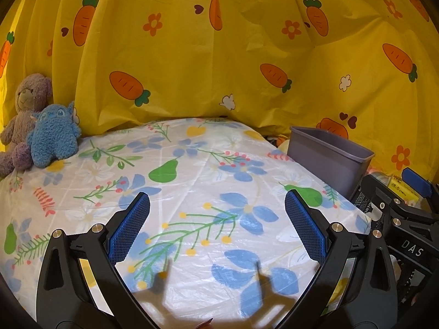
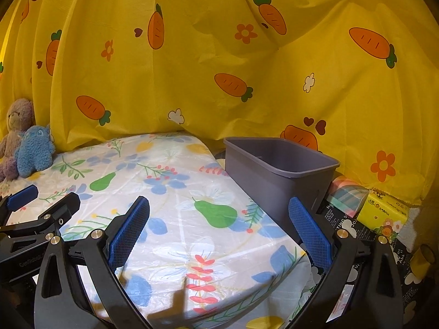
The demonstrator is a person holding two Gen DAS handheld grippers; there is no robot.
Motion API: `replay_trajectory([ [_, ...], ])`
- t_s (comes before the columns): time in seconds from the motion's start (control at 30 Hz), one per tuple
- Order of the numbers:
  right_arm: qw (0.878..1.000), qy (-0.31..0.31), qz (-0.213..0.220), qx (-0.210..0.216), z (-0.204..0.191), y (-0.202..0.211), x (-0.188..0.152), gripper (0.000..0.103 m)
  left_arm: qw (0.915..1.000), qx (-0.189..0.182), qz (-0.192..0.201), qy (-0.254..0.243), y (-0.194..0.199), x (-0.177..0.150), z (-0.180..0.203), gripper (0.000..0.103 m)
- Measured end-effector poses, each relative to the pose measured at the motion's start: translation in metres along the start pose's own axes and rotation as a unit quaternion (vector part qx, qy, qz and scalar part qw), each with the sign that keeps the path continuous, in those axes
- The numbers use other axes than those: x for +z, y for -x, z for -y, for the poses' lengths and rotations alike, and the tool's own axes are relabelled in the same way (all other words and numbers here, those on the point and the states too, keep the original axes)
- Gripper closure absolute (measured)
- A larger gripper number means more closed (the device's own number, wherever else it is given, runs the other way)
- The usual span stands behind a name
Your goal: Collect trash
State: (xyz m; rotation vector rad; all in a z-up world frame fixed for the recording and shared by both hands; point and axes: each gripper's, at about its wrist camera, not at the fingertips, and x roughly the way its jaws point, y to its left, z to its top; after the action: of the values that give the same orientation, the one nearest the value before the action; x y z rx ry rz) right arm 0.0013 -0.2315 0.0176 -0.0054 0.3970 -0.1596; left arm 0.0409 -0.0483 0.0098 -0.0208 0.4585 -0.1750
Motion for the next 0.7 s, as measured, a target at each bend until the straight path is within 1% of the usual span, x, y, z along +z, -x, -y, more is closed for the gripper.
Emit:
replay_trajectory([
  [0.7, 1.000, 0.004, -0.002, 0.005, -0.0050, -0.0031, -0.0016, 0.006, 0.9999, 0.003, -0.005, 0.008, -0.0034, -0.0002, -0.0022, 0.006],
])
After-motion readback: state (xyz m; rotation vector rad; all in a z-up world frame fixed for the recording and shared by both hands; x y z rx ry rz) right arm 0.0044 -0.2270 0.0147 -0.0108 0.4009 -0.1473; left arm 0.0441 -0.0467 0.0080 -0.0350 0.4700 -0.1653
